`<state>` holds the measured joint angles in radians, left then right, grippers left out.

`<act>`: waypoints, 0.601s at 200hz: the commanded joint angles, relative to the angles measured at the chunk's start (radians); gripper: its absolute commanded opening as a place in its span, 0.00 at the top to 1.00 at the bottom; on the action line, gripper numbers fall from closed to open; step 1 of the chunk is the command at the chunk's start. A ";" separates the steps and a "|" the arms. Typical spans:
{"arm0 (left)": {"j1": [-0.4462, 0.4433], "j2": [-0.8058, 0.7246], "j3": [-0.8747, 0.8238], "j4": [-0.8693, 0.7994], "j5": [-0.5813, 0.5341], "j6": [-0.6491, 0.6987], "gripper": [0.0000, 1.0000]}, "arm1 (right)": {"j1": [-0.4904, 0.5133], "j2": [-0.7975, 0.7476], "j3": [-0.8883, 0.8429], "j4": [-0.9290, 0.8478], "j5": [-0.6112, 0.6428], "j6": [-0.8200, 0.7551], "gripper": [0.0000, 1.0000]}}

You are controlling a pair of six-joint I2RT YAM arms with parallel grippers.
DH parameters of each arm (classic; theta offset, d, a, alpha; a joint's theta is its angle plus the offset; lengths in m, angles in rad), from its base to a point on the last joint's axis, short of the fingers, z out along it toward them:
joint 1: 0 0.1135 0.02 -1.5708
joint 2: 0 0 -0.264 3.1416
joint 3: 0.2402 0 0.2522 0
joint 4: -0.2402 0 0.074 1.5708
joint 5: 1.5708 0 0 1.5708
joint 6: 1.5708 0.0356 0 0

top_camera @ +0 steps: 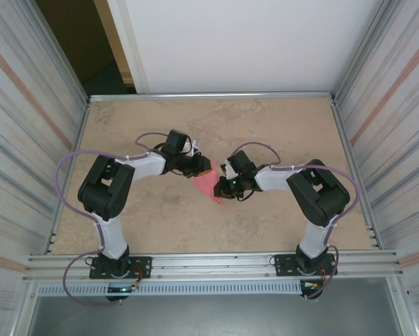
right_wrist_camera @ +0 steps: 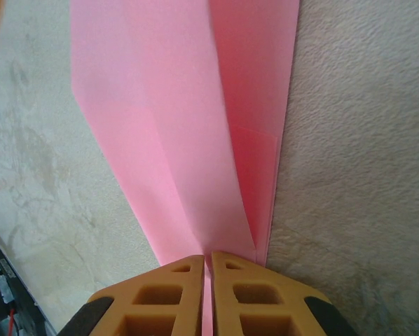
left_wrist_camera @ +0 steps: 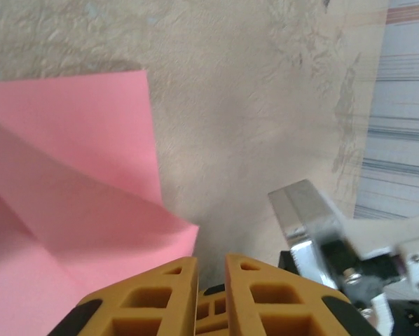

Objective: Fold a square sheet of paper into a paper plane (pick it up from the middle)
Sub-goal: Fourth fold the wing at the center of the table.

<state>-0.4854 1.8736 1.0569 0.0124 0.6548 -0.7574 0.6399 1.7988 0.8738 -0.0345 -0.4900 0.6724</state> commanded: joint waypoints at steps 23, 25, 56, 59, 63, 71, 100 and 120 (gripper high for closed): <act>-0.013 0.001 -0.034 -0.003 0.012 0.053 0.82 | -0.021 0.014 0.006 -0.117 0.007 -0.056 0.89; -0.014 0.004 -0.033 -0.003 0.012 0.053 0.82 | -0.022 0.013 0.006 -0.118 0.006 -0.058 0.89; -0.031 0.047 0.005 -0.018 0.012 0.054 0.82 | -0.029 0.010 0.007 -0.122 -0.003 -0.063 0.89; -0.032 0.051 0.007 -0.019 0.010 0.054 0.82 | -0.029 0.009 0.007 -0.122 -0.004 -0.063 0.88; -0.033 0.055 0.011 -0.020 0.009 0.052 0.82 | -0.029 0.008 0.007 -0.121 -0.004 -0.063 0.89; -0.033 0.064 0.016 -0.025 0.004 0.047 0.82 | -0.029 0.009 0.006 -0.119 -0.005 -0.062 0.88; -0.033 0.091 0.037 -0.061 -0.035 0.025 0.83 | -0.031 0.005 0.005 -0.116 -0.004 -0.055 0.88; -0.033 0.106 0.050 -0.100 -0.069 0.007 0.83 | -0.039 -0.025 -0.008 -0.090 -0.031 -0.028 0.87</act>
<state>-0.5179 1.9537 1.0737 -0.0250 0.6334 -0.7341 0.6144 1.7985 0.8757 -0.0696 -0.5247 0.6430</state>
